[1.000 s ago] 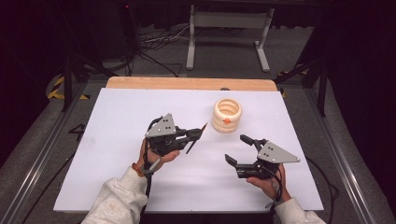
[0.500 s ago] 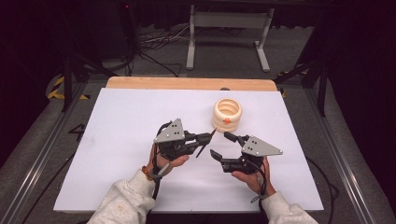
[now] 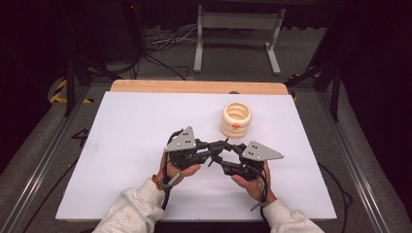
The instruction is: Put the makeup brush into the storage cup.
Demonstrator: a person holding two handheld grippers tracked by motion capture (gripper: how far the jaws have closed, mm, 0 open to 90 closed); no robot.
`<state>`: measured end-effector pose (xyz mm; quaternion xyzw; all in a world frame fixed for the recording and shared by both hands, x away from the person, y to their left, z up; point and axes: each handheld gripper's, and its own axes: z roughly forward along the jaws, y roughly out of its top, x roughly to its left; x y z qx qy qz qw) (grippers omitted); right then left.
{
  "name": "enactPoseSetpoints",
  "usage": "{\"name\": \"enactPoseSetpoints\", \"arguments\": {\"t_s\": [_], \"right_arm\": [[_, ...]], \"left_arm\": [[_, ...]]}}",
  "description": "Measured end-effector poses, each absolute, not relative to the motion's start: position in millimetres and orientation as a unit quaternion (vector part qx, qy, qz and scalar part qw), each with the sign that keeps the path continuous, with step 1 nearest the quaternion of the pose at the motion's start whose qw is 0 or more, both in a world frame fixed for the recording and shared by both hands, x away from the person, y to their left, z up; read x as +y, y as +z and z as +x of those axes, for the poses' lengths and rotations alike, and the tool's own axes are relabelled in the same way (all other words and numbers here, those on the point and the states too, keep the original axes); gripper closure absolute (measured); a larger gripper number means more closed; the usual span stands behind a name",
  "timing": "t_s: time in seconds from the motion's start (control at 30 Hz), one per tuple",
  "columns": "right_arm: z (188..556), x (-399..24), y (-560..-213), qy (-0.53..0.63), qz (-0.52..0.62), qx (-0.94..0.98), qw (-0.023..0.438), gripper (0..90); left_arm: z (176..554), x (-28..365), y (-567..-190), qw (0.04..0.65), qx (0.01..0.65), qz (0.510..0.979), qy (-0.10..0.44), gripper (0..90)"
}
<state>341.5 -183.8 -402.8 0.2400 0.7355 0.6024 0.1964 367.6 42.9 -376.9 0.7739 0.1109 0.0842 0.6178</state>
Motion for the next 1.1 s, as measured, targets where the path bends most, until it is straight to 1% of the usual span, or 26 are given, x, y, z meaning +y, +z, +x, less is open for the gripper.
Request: {"name": "enactPoseSetpoints", "arguments": {"t_s": [0.1,0.13,0.2,0.33,0.4,0.5,0.93,1.1], "right_arm": [[341.6,-185.3,-402.5,0.607,0.239,0.733,0.19,67.5],[341.9,-185.9,-402.4,0.611,0.236,0.733,0.184,72.6],[341.7,-185.4,-402.6,0.61,0.233,0.736,0.18,78.2],[342.2,-185.1,-403.8,0.606,0.238,0.738,0.178,81.7],[342.8,-186.1,-404.1,0.607,0.241,0.737,0.176,82.5],[342.0,-185.9,-404.0,0.599,0.245,0.739,0.188,83.3],[339.3,-186.4,-401.5,0.575,0.246,0.753,0.207,83.9],[340.6,-188.5,-402.7,0.566,0.254,0.755,0.213,83.9]], "left_arm": [[367.6,42.9,-378.1,0.62,0.112,0.772,0.083,83.9],[367.6,42.9,-378.1,0.62,0.112,0.772,0.083,83.9],[367.9,42.5,-379.4,0.619,0.116,0.772,0.085,83.9],[368.2,43.2,-380.9,0.619,0.118,0.771,0.087,84.0],[368.3,43.0,-381.8,0.62,0.119,0.771,0.088,83.9],[366.6,40.7,-383.1,0.619,0.122,0.77,0.097,83.7],[362.1,37.5,-382.9,0.611,0.119,0.774,0.117,83.1],[361.4,41.7,-380.6,0.619,0.122,0.765,0.126,81.9]]}}
